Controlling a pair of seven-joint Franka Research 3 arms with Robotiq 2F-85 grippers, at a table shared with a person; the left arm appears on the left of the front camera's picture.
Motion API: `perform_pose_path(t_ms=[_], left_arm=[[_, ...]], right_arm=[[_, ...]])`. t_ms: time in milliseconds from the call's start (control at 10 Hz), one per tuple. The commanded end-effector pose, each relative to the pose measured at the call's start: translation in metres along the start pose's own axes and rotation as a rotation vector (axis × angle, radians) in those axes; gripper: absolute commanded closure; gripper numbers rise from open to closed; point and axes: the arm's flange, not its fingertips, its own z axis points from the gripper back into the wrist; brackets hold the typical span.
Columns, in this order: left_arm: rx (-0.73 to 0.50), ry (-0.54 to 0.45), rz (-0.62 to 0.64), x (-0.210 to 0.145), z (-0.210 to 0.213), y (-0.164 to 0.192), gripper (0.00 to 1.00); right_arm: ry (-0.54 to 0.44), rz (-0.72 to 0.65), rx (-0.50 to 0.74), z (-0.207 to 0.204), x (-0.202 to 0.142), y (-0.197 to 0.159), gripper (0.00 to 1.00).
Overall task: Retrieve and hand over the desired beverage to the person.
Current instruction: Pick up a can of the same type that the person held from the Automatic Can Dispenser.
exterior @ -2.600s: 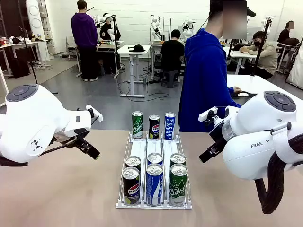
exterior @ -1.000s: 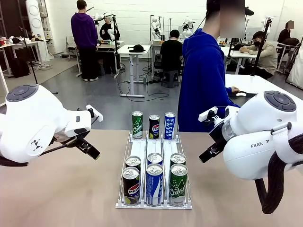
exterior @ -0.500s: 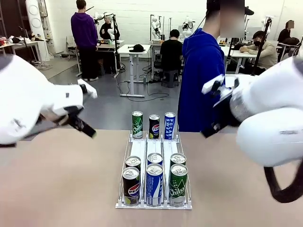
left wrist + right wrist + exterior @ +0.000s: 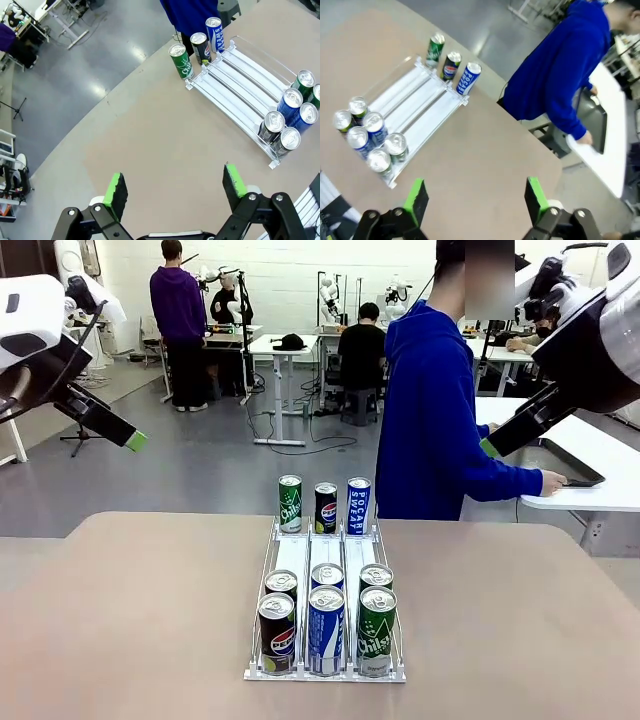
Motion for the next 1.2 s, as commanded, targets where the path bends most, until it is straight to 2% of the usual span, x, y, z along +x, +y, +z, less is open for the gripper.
perform_pose_path(t_ms=[0, 200, 400, 500, 600, 800, 1100], left_arm=[[-0.004, 0.007, 0.01, -0.001, -0.018, 0.0, 0.0], [-0.003, 0.007, 0.001, -0.001, -0.005, 0.0, 0.0], [-0.297, -0.045, 0.073, -0.03, 0.005, 0.046, 0.0], [-0.426, -0.084, 0.138, -0.046, 0.009, 0.072, 0.0], [-0.495, -0.104, 0.205, -0.06, 0.01, 0.098, 0.0], [-0.585, -0.086, 0.351, -0.086, 0.004, 0.143, 0.0], [-0.569, -0.068, 0.478, -0.115, 0.009, 0.182, 0.0]], right_arm=[[-0.044, -0.021, 0.002, -0.007, -0.004, -0.003, 0.0], [-0.009, -0.004, -0.001, 0.0, 0.0, -0.002, 0.0], [-0.017, -0.082, 0.248, -0.013, -0.041, -0.054, 0.0], [-0.057, -0.185, 0.382, -0.023, -0.063, -0.086, 0.0], [-0.071, -0.355, 0.461, -0.036, -0.086, -0.121, 0.0], [-0.091, -0.575, 0.511, -0.052, -0.134, -0.171, 0.0], [-0.146, -0.71, 0.493, -0.04, -0.179, -0.202, 0.0]])
